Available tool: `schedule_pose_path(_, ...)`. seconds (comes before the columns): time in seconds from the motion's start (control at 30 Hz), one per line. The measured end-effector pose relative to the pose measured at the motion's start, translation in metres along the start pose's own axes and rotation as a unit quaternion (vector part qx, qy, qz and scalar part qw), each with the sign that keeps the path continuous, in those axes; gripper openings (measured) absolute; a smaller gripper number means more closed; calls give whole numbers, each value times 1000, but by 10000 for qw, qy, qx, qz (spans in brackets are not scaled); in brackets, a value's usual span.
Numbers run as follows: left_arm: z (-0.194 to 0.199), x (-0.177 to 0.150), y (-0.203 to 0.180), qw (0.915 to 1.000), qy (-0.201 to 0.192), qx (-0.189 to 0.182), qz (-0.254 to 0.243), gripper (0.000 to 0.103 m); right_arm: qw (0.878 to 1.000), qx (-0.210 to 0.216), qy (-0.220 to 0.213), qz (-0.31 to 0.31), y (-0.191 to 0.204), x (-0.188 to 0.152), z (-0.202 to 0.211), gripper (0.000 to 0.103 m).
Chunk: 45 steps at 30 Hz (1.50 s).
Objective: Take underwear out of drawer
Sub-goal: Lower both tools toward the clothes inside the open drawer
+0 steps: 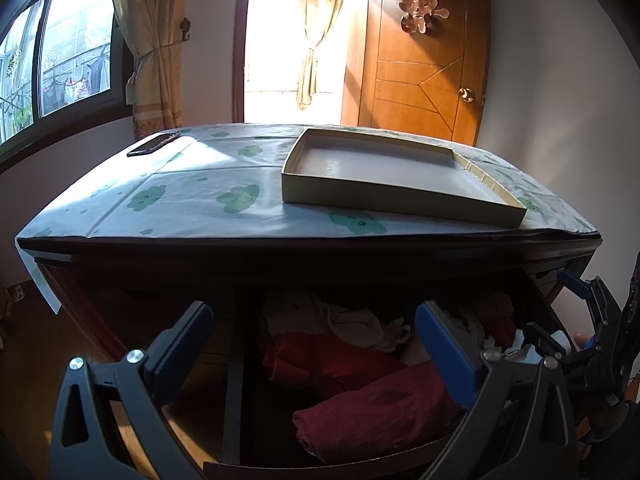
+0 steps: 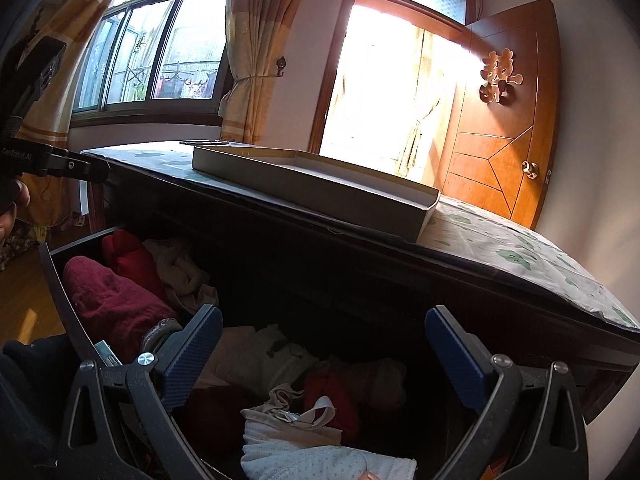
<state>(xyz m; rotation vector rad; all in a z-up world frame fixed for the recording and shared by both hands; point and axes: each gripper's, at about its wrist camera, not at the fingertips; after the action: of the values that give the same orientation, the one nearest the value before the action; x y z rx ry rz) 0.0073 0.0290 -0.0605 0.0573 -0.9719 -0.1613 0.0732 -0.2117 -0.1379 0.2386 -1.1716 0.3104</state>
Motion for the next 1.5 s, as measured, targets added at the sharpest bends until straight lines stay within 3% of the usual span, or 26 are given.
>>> schedule_pose_path(0.87, -3, -1, -5, 9989, 180, -372, -207, 103, 9971, 166, 736, -110, -3, 2, 0, 103)
schedule_pose_path(1.07, -7, -1, -10, 9971, 335, -522, -449, 103, 9959, 157, 889, -67, -3, 2, -6, 103)
schedule_pose_path(1.27, -16, -6, -18, 9918, 566, -793, -829, 103, 9935, 251, 1091, -190, -7, 2, -10, 103)
schedule_pose_path(1.5, -23, -13, -34, 9764, 904, -1312, -1455, 103, 9923, 304, 1176, -261, -8, 0, -12, 103)
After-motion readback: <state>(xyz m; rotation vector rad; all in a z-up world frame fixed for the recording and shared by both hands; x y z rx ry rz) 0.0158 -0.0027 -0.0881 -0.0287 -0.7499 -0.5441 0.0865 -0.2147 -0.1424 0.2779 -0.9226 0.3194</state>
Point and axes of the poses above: each gripper's, at about its wrist camera, not at the fingertips, and z roughly against the way its jaws point, y to its left, x to its top, and after that the axes turned 14 degrees about -z, right-handed
